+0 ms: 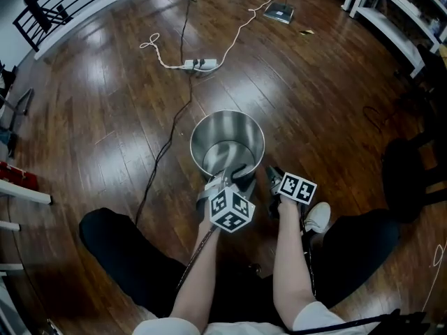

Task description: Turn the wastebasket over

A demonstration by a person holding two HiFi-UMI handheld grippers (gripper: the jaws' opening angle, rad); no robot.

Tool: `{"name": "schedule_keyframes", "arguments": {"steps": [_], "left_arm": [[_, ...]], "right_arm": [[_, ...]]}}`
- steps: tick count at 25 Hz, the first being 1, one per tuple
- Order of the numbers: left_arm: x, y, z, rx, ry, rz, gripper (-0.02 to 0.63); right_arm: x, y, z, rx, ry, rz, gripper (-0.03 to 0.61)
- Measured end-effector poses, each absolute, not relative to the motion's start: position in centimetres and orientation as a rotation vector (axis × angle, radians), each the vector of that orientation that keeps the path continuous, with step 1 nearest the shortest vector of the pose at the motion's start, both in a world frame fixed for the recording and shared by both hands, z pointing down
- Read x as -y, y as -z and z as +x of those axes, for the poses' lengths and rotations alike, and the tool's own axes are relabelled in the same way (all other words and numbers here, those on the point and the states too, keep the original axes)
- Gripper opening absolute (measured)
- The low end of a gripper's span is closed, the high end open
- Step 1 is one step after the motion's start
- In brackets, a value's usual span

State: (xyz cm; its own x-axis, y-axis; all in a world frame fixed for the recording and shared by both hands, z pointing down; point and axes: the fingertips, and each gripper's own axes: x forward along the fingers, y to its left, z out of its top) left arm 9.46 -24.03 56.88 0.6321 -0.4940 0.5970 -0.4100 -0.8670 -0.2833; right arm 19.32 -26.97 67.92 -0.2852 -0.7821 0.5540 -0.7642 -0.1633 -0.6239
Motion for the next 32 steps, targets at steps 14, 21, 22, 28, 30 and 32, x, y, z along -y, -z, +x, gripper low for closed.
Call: {"name": "schedule_keyframes", "arguments": {"steps": [14,21,22,28,30,32], "left_arm": [[24.4,-42.2,0.5,-1.554,0.281,-2.721,0.29],[16.4,-37.4,0.4,-1.664,0.082,-2.639,0.355],[14.9,-37.2,0.5,-1.676,0.075,-2.63,0.364],[4.6,-36.7,2.1,-1.742,0.039,-2.595,0.399],[1.3,-36.3,2.2,-1.774,0.026,-2.573,0.409],[-2.2,-35.9,2.5,-1.799,0.01,-2.552,0.416]], "right_arm": [[24.4,-46.9,18.0,-2.696,0.476,-1.69,0.235],[16.6,-40.3,18.0,-2.706,0.145,-1.638,0.379],[15.3,-39.8,18.0,-2.71,0.127,-1.63,0.399],[5.3,-37.9,18.5,-2.763,0.056,-1.556,0.43],[1.8,-37.4,18.4,-2.791,0.016,-1.523,0.43],[-1.8,-37.0,18.4,-2.812,-0.034,-1.507,0.43]]}}
